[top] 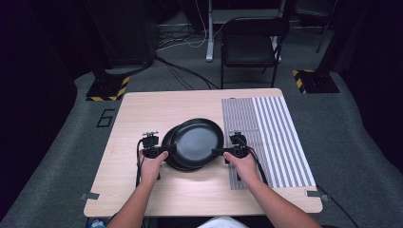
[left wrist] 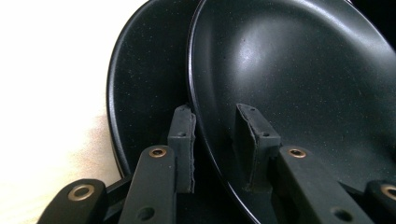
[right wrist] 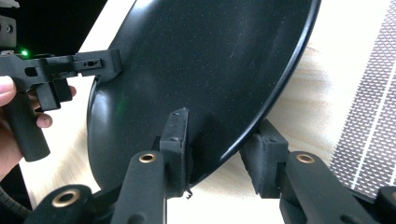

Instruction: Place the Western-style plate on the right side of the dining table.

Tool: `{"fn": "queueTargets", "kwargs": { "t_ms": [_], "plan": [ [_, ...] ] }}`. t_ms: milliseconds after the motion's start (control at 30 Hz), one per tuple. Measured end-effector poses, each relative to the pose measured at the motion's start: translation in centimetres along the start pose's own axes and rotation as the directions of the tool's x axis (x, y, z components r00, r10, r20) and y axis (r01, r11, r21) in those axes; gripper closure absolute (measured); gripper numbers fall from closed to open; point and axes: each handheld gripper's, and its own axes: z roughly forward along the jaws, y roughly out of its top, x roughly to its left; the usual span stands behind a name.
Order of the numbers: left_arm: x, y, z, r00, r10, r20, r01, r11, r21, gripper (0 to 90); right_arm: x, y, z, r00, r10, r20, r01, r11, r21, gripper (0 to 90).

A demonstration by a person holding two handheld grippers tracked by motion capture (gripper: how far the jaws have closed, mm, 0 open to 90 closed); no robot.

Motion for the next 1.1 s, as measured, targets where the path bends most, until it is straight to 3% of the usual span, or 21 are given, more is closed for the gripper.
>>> {"fn": "queueTargets", "kwargs": {
  "t_ms": [800,1100],
  "plan": [
    [-1.9,0.3,-1.2,0.9985,0.039,0.040,-0.038,0.9987,-0.036,69.3,0.4,0.1,-2.6,0.9987,-0.044,-0.027,0.043,0.999,-0.031,63.1],
    [-2.2,0.1,-1.3,0.9987,0.043,0.027,-0.043,0.9986,-0.031,69.7,0.1,-0.2,-2.6,0.9979,-0.033,-0.056,0.031,0.999,-0.027,64.8]
  ]
}}
